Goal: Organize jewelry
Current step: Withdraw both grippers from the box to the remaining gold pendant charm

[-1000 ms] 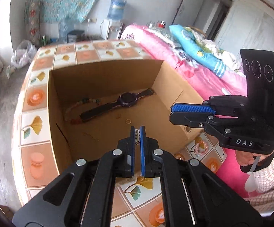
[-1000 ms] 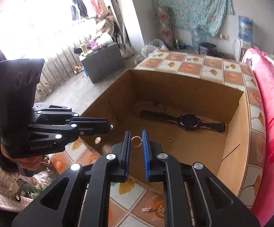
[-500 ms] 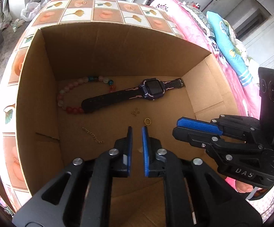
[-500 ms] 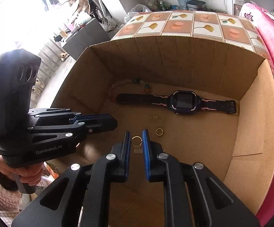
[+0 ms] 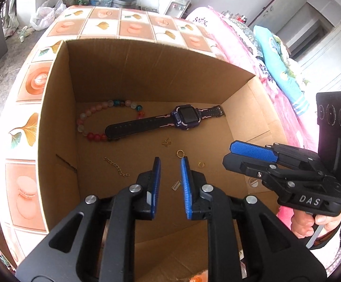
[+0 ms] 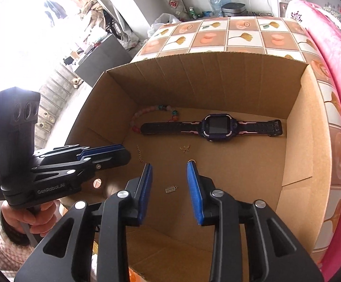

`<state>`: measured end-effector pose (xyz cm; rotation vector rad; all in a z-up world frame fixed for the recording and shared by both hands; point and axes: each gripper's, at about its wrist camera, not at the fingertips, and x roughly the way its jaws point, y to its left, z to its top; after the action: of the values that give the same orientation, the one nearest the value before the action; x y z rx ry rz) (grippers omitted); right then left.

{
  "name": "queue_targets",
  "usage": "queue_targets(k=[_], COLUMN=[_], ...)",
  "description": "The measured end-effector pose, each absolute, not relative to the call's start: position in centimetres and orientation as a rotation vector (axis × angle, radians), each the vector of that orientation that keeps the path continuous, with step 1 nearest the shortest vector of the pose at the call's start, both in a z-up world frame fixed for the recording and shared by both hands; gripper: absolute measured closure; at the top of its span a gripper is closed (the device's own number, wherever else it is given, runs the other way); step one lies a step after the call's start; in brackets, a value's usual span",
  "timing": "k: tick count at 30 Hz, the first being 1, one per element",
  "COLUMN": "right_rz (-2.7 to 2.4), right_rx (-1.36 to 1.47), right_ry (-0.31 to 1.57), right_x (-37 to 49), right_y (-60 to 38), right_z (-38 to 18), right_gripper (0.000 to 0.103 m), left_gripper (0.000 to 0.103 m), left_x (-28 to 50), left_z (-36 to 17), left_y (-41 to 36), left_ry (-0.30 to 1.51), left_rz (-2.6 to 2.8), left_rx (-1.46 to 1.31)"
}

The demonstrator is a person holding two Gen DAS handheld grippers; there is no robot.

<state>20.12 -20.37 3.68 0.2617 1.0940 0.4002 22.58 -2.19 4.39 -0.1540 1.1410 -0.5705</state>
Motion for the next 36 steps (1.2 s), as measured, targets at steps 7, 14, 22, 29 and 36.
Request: queue_targets(k=[7,14,22,29,36], right_rz=[0.444,0.558,0.470,0.295,0.271], right_rx=[0.252,0.220,0.296,0.291,0.314], right_ry=[0.927,0.714,0.836,0.959,0.962], right_x=[16.3,7.5,3.4,4.0,4.1], right_y=[-21.3,-23.0,-24.5,-24.2,-24.4], right_z=[7.4,10.0,3.4,-1.7,-2.6], right_gripper=[0.072,0.072,0.072,0.077,0.077], left_gripper=[0.087,0.079,0.075,0.075,0.077], left_x=[18.7,10.0,5.5,4.8,4.8], left_z=[7.4,9.3,4.9,0.3,-2.2], left_y=[-0.5,1.7,-0.1,-6.0,-10.2], left_ry=[0.971,0.761,0.851,0.896,0.877], left_rz=[-0.626,-0.784,-0.874,-0.865,-0.821], left_rx=[-0.131,-0.067,-0.080,0.088,0.255])
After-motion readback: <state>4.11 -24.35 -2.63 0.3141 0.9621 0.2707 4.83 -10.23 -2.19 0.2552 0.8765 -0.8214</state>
